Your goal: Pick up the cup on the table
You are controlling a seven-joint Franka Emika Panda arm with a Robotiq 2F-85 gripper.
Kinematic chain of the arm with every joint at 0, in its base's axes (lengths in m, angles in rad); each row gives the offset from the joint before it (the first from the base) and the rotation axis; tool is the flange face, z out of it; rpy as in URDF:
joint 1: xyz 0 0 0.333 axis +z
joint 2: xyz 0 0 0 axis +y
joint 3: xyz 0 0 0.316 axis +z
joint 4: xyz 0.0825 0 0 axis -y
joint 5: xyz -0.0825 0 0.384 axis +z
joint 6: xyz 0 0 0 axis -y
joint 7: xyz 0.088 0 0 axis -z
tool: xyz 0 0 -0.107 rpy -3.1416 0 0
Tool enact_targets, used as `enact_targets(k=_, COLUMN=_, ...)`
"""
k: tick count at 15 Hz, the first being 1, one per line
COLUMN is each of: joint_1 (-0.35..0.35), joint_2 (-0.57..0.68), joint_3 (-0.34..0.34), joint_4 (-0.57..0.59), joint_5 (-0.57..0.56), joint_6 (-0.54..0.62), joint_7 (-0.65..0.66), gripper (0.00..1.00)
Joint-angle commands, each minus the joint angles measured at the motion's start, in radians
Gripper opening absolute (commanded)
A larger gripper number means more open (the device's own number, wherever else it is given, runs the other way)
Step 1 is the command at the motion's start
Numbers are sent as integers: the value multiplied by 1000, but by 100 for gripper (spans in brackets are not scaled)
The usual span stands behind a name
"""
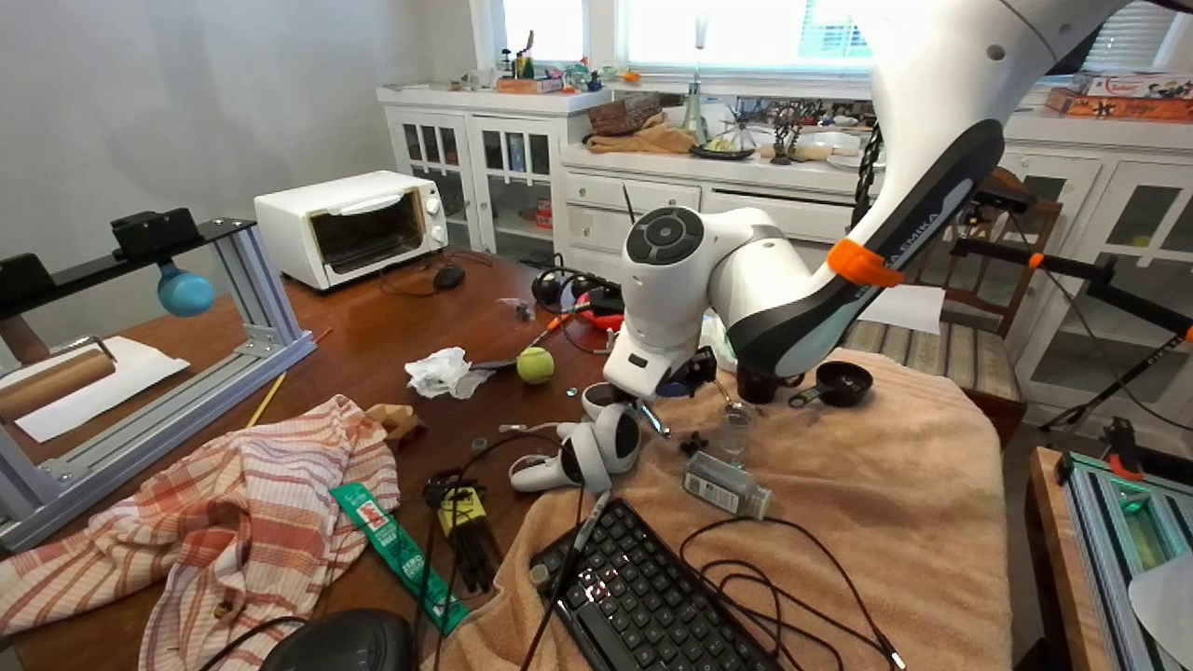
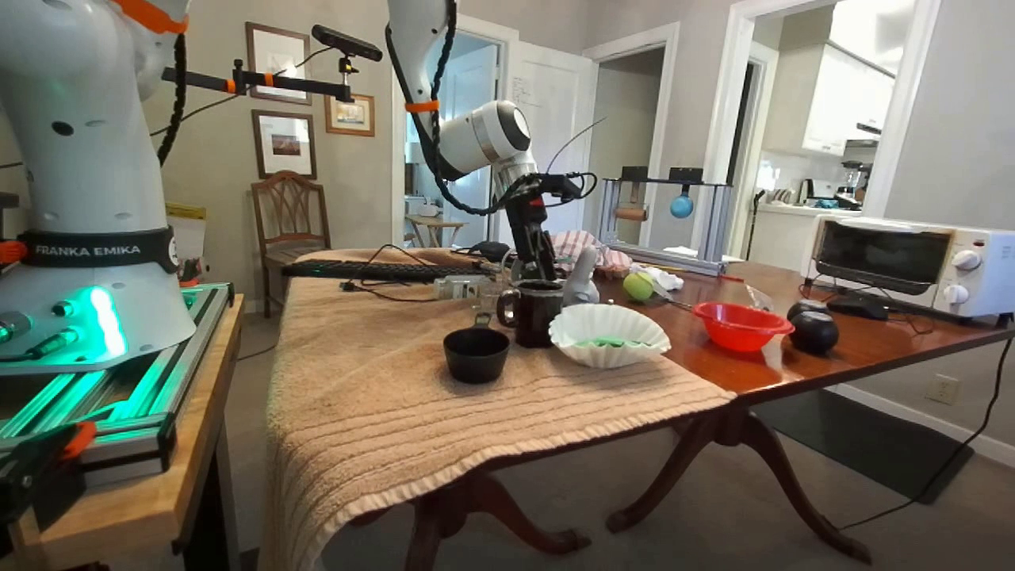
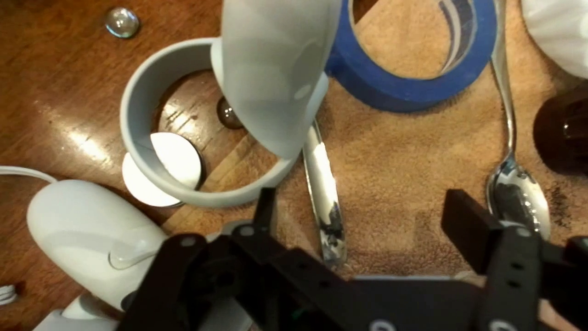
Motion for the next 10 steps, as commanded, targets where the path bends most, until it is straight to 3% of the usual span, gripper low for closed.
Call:
enact_targets(k=1, joint_1=6, joint_2=34, joint_3=3, joint_4=18, joint_5=35, joint_6=-5, joint_7=-15, gripper=82)
enact_targets(k=3, joint_1=4, joint_2=39, joint_3=1, joint_4=10, joint_5=43, joint_6=1, joint_7=-6, gripper=75)
enact_targets(k=4, joint_1=3, joint_2=44, joint_3=0, joint_4=10, joint_5=47, joint_6=1, joint_7=-8, gripper=80)
enact_targets(k=6, joint_1=3, joint_2=59, joint_3=-5, joint_4=16, joint_5=45, joint_6=12, joint_7=-2, gripper=78)
enact_targets(k=8, joint_1=14, joint_2=82, joint_3=-21, joint_4=37, joint_5=17, joint_6=33, joint_7=31, gripper=87)
enact_targets(k=10, joint_1=23, joint_2=102, joint_3=-23, joint_4=64, joint_5=14, joint_6=35, joint_7=50, gripper=87)
